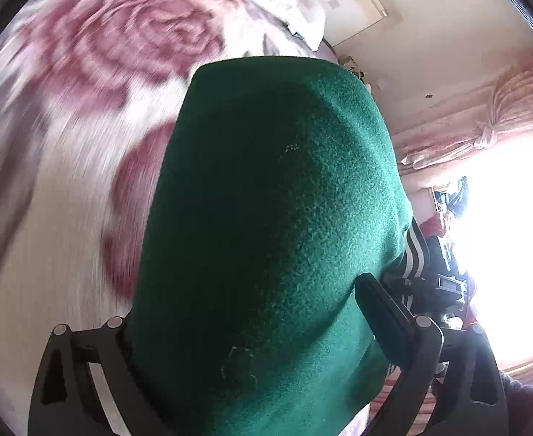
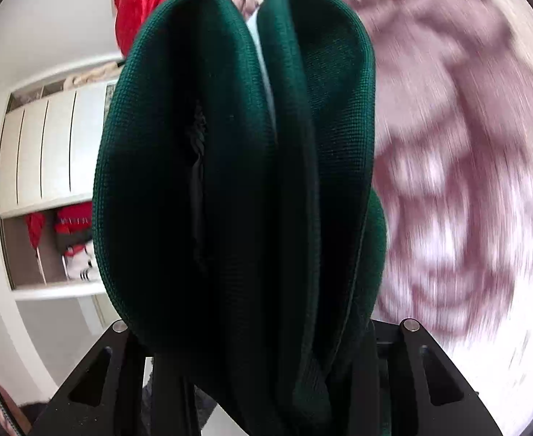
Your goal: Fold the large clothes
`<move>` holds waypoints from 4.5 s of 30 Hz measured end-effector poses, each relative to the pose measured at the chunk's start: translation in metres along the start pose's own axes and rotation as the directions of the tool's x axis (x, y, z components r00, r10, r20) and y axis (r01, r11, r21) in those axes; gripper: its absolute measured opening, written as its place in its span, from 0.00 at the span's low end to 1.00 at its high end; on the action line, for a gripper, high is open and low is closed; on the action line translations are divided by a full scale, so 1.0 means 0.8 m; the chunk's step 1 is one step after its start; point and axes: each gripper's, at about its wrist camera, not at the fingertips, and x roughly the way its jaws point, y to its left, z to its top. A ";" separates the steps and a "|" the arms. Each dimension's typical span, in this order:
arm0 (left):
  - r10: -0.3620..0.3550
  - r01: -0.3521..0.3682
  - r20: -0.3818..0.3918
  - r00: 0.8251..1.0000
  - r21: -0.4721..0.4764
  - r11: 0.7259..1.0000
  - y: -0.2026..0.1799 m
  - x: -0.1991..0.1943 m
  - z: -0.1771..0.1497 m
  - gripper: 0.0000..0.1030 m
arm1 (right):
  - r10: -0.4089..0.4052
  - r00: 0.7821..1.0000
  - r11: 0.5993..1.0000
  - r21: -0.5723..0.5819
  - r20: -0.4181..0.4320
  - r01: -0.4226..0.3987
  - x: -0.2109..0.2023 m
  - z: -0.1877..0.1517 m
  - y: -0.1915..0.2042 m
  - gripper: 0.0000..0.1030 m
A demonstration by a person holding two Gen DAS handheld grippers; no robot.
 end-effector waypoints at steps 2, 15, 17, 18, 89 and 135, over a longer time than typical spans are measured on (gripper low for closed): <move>0.002 -0.002 -0.003 1.000 0.019 1.000 0.010 0.023 0.047 0.94 | -0.010 1.000 1.000 -0.004 0.017 0.010 0.006 0.040 0.004 0.38; 0.090 -0.077 -0.223 0.971 0.069 0.995 0.108 0.168 0.157 0.94 | -0.173 0.983 0.983 0.056 -0.062 0.177 0.082 0.181 -0.072 0.48; 0.133 -0.111 -0.214 0.968 0.111 0.988 0.100 0.151 0.152 0.94 | -0.253 0.965 0.966 0.043 -0.065 0.256 0.068 0.177 -0.067 0.55; 0.172 -0.150 -0.195 0.966 0.126 0.981 0.096 0.140 0.149 0.94 | -0.310 0.949 0.950 0.033 -0.049 0.312 0.059 0.181 -0.058 0.65; 0.486 -0.675 0.568 0.665 0.177 0.716 -0.471 -0.452 -0.286 0.96 | -0.525 0.114 0.362 0.100 0.843 0.927 -0.271 -0.786 0.751 0.92; 0.488 -0.688 0.591 0.642 0.162 0.708 -0.485 -0.472 -0.296 0.96 | -0.479 0.198 0.388 0.005 0.855 0.921 -0.279 -0.771 0.755 0.96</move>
